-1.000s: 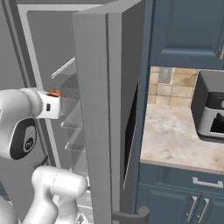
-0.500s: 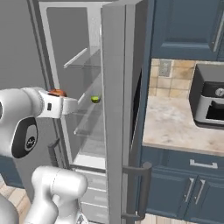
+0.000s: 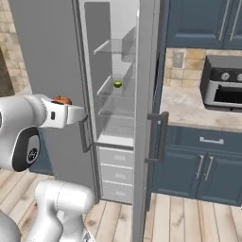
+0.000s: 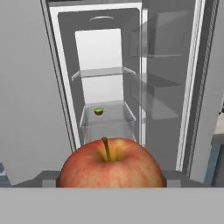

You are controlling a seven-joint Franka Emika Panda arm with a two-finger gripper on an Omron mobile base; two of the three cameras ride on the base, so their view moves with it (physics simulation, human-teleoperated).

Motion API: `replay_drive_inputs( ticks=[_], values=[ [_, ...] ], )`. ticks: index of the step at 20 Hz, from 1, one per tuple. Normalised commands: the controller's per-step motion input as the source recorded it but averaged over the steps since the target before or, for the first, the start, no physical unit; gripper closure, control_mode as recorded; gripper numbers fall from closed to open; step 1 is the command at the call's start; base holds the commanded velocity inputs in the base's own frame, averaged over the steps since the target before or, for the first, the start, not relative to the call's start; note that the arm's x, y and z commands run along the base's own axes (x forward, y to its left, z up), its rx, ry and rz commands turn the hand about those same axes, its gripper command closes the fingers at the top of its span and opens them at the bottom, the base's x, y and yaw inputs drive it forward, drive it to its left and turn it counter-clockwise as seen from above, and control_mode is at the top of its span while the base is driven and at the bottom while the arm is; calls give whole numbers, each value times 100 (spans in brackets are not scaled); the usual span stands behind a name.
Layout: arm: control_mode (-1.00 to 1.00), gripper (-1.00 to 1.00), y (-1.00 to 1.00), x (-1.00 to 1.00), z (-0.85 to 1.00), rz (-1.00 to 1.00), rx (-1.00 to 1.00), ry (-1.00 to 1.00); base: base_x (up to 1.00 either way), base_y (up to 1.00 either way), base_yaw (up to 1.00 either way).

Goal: Retrieve the apple and kiwi from the fridge and place them into the bowl on the dining table.

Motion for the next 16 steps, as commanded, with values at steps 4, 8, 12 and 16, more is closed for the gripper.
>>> replay_drive_inputs(
  ticks=[4,8,12,16],
  values=[
    [100,100,0,0,0,0,0,0,-94,16,-13],
    [100,100,0,0,0,0,0,0,-86,13,-48],
    [100,100,0,0,0,0,0,0,-76,11,-60],
    [100,100,0,0,0,0,0,0,-81,7,-66]
  ],
)
